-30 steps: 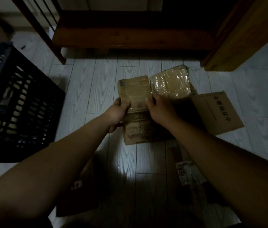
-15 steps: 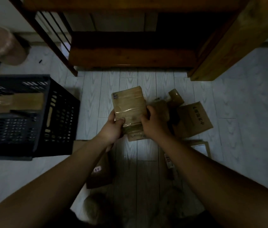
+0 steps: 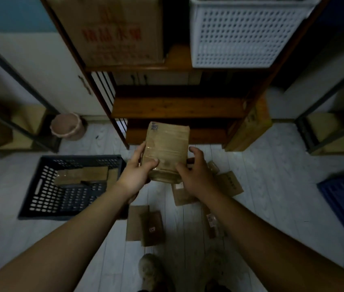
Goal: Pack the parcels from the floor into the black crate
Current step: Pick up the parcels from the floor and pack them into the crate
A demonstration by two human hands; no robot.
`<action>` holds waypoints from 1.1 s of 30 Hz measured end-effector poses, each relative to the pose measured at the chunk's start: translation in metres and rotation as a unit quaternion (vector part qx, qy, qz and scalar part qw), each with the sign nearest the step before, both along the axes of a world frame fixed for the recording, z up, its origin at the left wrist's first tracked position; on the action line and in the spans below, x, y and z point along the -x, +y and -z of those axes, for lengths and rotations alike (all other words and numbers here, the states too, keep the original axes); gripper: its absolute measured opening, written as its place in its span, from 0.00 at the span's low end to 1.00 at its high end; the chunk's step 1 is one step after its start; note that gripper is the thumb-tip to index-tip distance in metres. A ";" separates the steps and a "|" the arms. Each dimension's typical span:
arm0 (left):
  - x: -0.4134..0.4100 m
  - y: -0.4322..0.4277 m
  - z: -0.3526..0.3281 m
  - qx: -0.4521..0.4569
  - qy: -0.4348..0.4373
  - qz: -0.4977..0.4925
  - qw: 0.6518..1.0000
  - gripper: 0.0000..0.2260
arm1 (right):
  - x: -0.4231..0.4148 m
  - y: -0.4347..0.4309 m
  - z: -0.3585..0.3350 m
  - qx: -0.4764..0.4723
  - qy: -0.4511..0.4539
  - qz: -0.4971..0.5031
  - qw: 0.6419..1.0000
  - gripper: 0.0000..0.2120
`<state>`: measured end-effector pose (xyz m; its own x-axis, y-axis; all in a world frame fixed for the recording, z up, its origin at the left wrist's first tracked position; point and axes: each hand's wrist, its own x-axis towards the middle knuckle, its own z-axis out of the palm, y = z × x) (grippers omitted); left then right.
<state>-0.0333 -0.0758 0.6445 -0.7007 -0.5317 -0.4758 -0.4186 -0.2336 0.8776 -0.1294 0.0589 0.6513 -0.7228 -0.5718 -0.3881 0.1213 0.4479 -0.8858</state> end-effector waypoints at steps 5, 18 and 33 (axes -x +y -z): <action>-0.028 -0.005 -0.073 -0.010 0.044 -0.013 0.999 0.29 | -0.020 -0.008 -0.067 0.097 -0.121 0.014 0.988 0.32; -0.143 -0.015 -0.178 0.026 0.022 -0.036 0.999 0.30 | -0.098 -0.019 -0.157 0.162 -0.081 -0.133 0.974 0.23; -0.347 -0.156 -0.197 0.058 0.055 -0.090 0.993 0.29 | -0.308 -0.187 -0.155 0.161 0.083 -0.166 0.969 0.49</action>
<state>0.3137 -0.2314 0.8411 -0.6332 -0.6998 -0.3306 -0.2801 -0.1910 0.9408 0.1788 -0.1281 0.8064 -0.5159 -0.8555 -0.0440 -0.1391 0.1343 -0.9811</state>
